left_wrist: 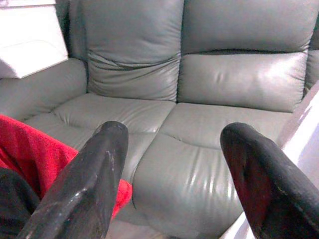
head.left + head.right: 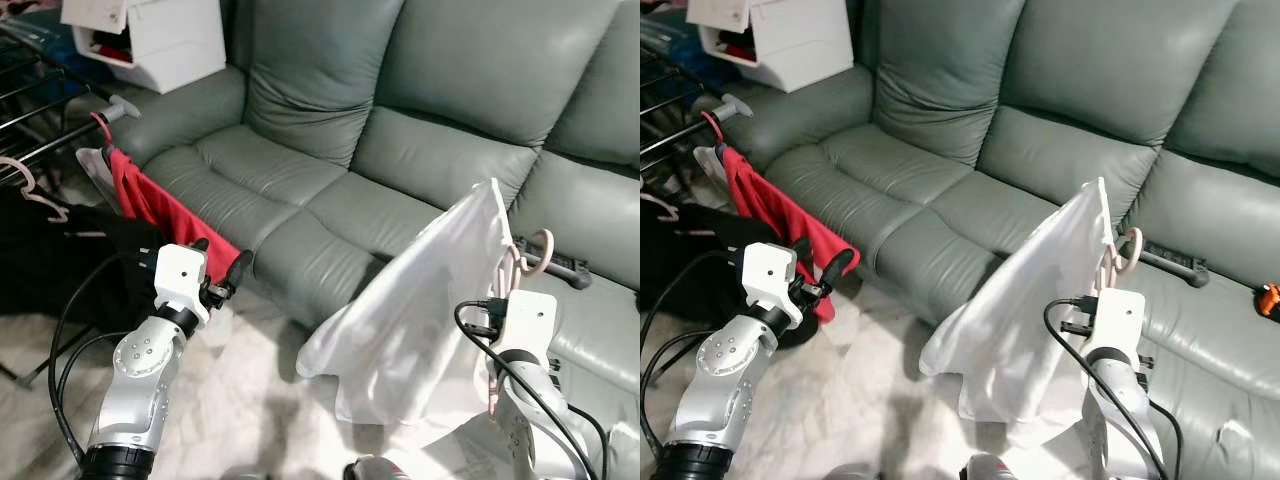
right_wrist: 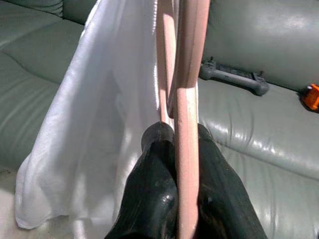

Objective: Hang hanger

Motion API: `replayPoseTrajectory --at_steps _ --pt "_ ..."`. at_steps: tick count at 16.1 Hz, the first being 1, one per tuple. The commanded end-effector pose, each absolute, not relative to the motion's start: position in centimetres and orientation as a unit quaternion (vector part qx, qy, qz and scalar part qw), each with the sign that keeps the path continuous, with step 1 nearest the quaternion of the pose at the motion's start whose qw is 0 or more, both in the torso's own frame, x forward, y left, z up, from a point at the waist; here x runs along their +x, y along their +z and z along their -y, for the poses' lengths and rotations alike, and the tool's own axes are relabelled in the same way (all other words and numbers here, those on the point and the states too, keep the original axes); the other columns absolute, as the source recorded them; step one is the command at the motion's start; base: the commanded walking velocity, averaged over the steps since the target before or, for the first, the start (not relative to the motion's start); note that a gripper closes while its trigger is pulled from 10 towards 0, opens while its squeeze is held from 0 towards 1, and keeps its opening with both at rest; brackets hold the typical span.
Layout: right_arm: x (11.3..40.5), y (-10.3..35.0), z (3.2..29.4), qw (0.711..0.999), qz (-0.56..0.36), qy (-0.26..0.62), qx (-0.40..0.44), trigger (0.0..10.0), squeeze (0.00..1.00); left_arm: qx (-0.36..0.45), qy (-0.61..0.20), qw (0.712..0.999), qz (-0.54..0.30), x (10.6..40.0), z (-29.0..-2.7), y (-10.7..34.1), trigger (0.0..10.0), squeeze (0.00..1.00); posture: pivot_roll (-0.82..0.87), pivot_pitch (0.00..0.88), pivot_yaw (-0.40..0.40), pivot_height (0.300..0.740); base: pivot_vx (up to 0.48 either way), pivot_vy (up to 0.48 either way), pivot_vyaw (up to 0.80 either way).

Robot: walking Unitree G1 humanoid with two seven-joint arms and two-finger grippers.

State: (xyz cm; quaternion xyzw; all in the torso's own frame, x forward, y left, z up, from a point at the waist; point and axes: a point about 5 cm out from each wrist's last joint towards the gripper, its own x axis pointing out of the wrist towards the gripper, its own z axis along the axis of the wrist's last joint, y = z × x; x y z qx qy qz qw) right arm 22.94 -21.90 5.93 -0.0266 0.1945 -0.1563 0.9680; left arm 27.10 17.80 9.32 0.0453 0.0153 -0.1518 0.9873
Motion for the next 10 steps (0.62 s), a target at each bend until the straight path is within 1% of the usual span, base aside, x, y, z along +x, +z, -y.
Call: replayPoseTrajectory --at_steps 1,5,7,8,10 --pt "23.77 7.40 21.74 0.975 -0.156 -0.156 -0.023 10.0 0.00 0.050 -0.149 0.987 -0.018 27.08 -18.26 9.28 10.0 0.00 -0.06 0.000 -0.004 0.740 0.000 0.439 -0.79" --pt "23.73 7.32 21.65 0.975 -0.157 -0.155 -0.021 10.0 0.00 0.060 -0.150 0.987 -0.017 26.99 -18.17 9.27 10.0 0.00 -0.06 0.000 -0.003 0.740 0.000 0.434 -0.77" --pt "23.69 7.30 21.62 0.975 -0.157 -0.156 -0.021 10.0 0.00 0.060 -0.150 0.987 -0.018 26.94 -18.04 9.20 10.0 0.00 -0.06 0.000 -0.001 0.740 0.000 0.441 -0.63" --pt "23.67 7.31 21.58 0.975 -0.156 -0.157 -0.021 10.0 0.00 0.065 -0.144 0.987 -0.015 26.96 -18.11 9.27 10.0 0.00 -0.06 0.000 0.000 0.740 0.000 0.000 -0.41" --pt "23.53 7.36 21.65 0.974 -0.156 -0.163 -0.026 10.0 0.00 0.062 -0.146 0.987 -0.016 26.96 -18.09 9.27 10.0 0.00 -0.06 0.000 0.001 0.740 0.000 0.000 0.00"
